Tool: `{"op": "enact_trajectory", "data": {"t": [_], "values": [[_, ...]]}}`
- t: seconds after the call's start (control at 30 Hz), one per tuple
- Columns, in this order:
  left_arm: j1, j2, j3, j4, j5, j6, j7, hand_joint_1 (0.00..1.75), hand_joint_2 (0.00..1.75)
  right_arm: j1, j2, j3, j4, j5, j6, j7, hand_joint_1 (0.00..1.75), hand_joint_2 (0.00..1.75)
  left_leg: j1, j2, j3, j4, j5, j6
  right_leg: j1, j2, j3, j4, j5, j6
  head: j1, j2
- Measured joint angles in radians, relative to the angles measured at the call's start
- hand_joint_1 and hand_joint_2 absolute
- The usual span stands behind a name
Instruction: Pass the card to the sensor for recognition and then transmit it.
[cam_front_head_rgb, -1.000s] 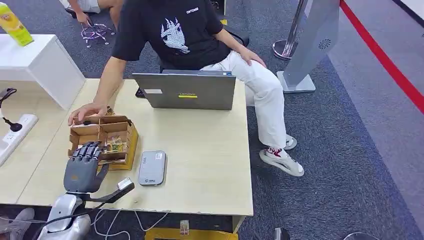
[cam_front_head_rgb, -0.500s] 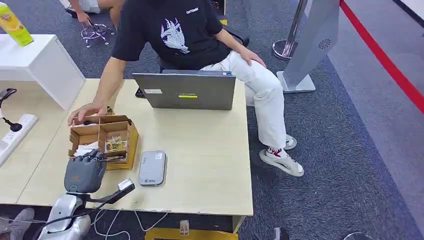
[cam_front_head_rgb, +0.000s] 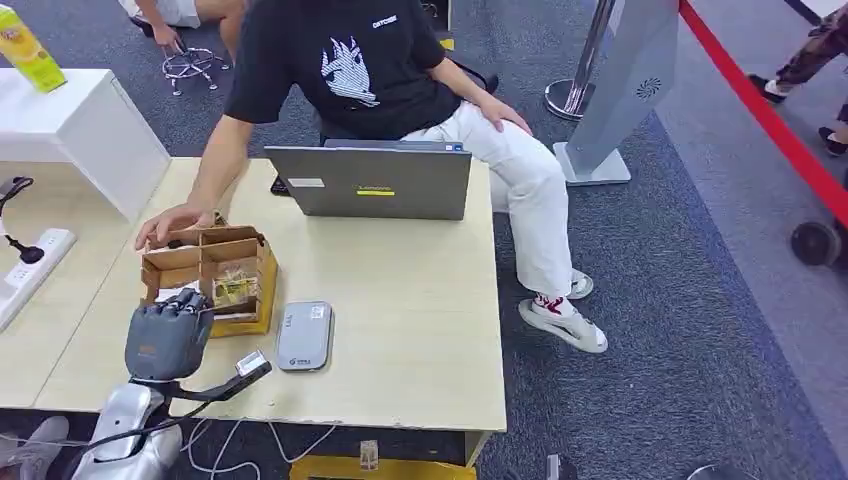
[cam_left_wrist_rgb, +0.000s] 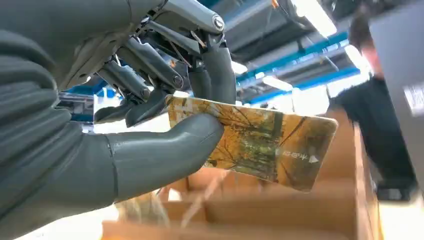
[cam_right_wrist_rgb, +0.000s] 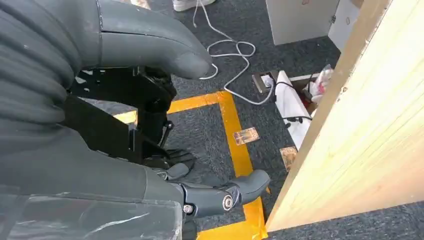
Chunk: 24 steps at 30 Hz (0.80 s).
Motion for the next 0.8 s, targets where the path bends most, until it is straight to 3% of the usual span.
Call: {"op": "enact_trajectory", "data": {"t": [0.17,0.57,0.8], "values": [[-0.025,0.002,0.0,-0.108,0.015,-0.005,0.01,1.75,1.75,0.0,0.0,0.002,0.0,-0.003,0.0,0.001,0.0,1.75,0.0,0.0,0.0,0.0,0.0,0.0,0.0,0.0,0.001,0.0,0.0,0.0,0.0,0.0],[-0.027,0.002,0.0,-0.166,0.027,-0.002,0.017,1.75,1.75,0.0,0.0,0.003,0.0,-0.004,0.0,0.001,0.0,1.75,0.0,0.0,0.0,0.0,0.0,0.0,0.0,0.0,0.0,0.0,0.0,0.0,0.0,0.0],[-0.042,0.011,0.0,-0.263,0.079,-0.017,0.016,1.75,1.75,0.0,0.0,0.003,0.0,-0.012,0.001,0.0,0.0,1.75,0.0,0.0,0.0,0.0,0.0,0.0,0.0,0.0,0.0,0.0,0.0,0.0,0.0,0.0]]}}
